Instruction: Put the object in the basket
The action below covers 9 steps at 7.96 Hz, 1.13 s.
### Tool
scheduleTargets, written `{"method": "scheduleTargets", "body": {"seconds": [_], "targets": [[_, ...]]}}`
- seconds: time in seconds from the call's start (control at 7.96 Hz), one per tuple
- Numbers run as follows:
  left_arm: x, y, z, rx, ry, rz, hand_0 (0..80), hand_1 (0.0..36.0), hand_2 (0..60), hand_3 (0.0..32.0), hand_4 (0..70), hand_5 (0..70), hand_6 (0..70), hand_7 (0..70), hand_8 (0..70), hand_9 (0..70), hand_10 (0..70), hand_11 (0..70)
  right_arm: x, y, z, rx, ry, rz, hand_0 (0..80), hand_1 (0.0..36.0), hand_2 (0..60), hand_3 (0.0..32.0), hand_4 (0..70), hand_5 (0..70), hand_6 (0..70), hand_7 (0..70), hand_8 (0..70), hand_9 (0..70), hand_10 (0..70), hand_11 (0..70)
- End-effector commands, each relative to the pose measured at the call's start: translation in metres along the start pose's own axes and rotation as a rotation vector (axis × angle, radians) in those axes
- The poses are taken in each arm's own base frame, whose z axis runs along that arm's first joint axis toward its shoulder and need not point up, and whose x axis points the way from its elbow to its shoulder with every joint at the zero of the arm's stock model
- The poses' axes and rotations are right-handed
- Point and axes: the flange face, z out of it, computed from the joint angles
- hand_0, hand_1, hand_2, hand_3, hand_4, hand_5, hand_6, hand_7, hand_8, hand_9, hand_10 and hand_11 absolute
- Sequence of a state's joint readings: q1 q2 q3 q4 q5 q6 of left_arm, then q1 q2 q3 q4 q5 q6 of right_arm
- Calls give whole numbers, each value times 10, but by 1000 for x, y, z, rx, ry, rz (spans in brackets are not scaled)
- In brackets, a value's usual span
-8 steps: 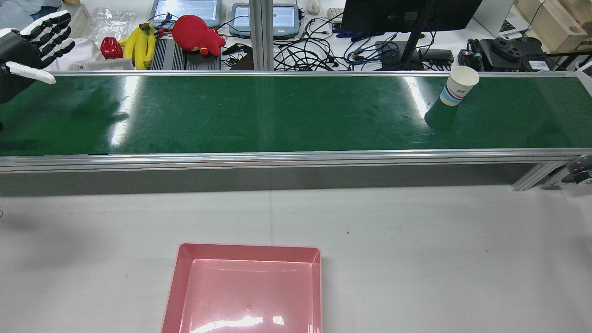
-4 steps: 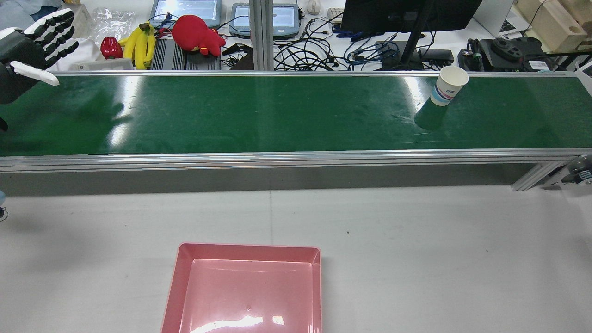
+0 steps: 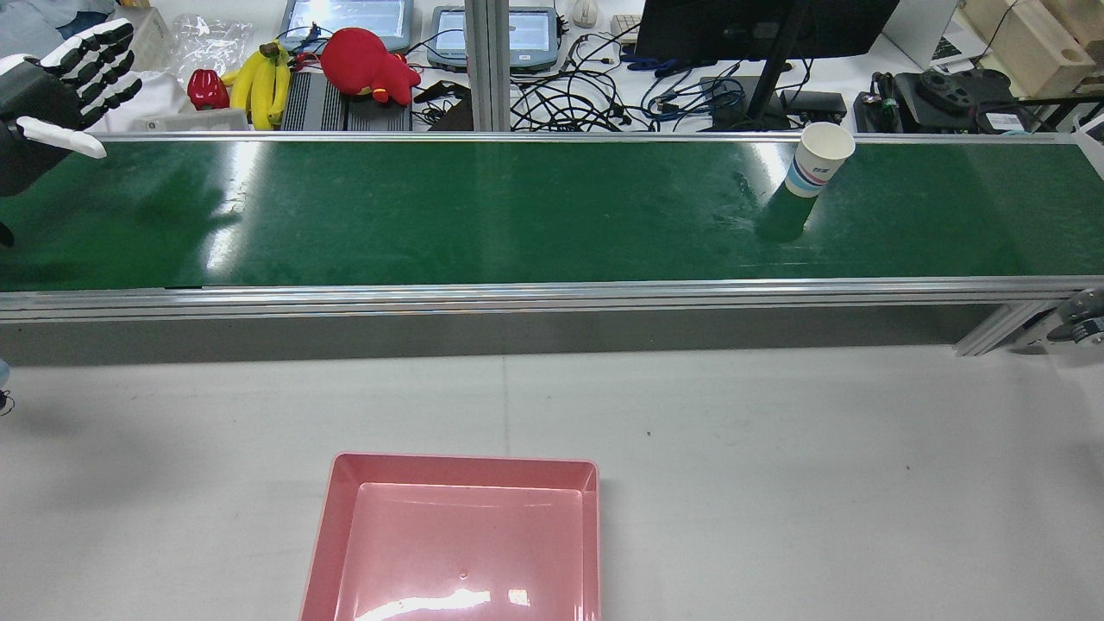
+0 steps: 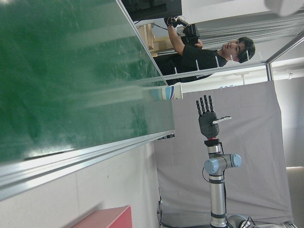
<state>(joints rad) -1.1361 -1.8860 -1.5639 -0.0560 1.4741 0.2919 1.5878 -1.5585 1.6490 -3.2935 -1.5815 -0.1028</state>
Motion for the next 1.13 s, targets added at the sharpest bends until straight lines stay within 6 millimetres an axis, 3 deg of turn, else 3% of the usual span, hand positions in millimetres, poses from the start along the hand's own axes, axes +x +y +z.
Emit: {"method": "scheduleTargets", "body": {"seconds": [0.0, 1.01], "targets": [[-16, 4, 3, 1, 1, -11, 574, 129, 0, 28, 0, 159, 0, 0, 0, 0, 13, 43, 0, 0, 0, 0, 0, 0, 0, 0, 0, 0, 0, 0, 0, 0, 0, 0, 0, 0], [-16, 6, 2, 3, -1, -14, 582, 128, 0, 24, 0, 161, 0, 0, 0, 0, 11, 40, 0, 0, 0, 0, 0, 0, 0, 0, 0, 0, 0, 0, 0, 0, 0, 0, 0, 0]]}}
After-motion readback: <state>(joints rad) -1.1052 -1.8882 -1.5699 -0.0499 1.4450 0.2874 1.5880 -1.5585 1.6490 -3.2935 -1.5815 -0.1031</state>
